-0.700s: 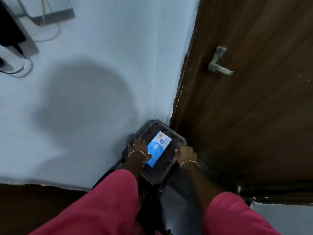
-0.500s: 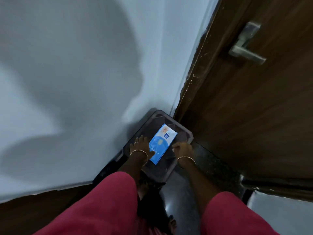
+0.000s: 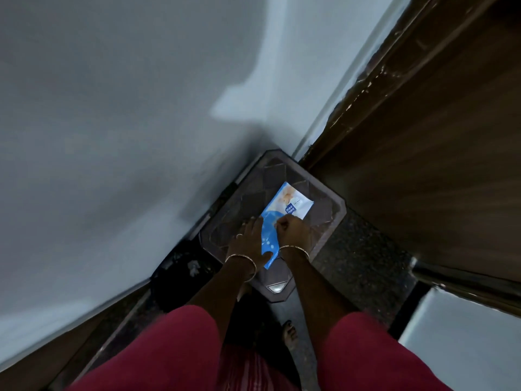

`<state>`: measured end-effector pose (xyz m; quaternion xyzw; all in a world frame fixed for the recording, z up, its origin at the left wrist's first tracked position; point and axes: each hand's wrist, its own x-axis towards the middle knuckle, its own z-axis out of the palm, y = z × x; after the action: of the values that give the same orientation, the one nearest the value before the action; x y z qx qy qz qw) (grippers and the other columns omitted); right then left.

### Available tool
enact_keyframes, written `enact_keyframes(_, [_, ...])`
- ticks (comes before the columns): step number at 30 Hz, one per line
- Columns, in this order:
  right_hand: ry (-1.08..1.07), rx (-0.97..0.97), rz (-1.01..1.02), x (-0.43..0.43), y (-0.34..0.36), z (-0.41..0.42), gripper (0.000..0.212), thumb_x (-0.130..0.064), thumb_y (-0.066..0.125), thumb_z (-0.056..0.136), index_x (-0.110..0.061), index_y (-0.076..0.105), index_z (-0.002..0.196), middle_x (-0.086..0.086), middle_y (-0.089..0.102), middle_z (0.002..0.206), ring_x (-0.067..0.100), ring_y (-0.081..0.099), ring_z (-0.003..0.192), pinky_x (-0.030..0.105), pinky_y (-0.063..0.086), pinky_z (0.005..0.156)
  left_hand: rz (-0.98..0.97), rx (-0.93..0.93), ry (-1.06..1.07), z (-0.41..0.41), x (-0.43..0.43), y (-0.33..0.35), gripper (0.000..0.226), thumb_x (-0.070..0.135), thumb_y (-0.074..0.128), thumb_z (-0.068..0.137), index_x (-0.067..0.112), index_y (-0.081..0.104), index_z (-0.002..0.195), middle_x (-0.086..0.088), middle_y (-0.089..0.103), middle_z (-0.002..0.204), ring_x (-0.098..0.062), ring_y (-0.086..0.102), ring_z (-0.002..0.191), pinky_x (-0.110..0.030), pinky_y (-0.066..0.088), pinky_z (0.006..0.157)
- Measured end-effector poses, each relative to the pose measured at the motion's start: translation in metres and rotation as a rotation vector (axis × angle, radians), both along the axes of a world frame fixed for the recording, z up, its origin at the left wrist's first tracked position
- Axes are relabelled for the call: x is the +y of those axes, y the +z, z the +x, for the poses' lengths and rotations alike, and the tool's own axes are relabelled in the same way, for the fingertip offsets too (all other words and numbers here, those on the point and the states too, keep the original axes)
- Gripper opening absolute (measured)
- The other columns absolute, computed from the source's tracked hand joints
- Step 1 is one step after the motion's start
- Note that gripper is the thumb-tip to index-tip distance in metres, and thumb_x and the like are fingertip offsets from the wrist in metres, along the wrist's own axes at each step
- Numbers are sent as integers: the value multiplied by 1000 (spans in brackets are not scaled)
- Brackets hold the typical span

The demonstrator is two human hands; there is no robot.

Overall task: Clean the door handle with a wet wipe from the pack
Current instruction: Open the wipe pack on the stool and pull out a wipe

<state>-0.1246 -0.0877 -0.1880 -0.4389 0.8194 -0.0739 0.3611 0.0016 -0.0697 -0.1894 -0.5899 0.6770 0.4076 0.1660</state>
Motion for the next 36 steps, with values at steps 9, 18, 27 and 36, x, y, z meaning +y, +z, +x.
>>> enact_keyframes(9, [160, 159, 94, -5, -32, 6, 27, -20, 50, 99, -8, 71, 111, 13, 71, 113, 31, 65, 107, 35, 48, 90, 51, 34, -58, 2, -1, -23, 103, 44, 64, 90, 12, -8, 157, -6, -7, 167, -24, 5, 154, -46, 26, 119])
enact_keyframes(18, [244, 217, 168, -5, -44, 8, 38, -19, 29, 106, -1, 50, 132, 15, 57, 133, 28, 52, 124, 35, 41, 101, 113, 33, -46, 3, -3, -30, 108, 45, 65, 88, 15, -13, 156, -1, -15, 166, -23, -5, 154, -51, 21, 120])
enact_keyframes(27, [363, 209, 138, 2, -51, -2, 37, -21, 29, 107, -6, 51, 133, 11, 55, 135, 24, 49, 125, 30, 33, 105, 162, 48, -14, 2, 0, -46, 118, 43, 72, 82, 17, -18, 154, -1, -18, 165, -25, -8, 153, -62, 20, 117])
enact_keyframes(36, [328, 155, 43, 5, -53, -1, 38, -20, 38, 104, 3, 51, 130, 20, 55, 132, 31, 52, 122, 35, 36, 105, 147, 75, 1, 7, 4, -55, 123, 40, 74, 79, 22, -21, 153, 3, -20, 165, -23, -9, 153, -60, 15, 117])
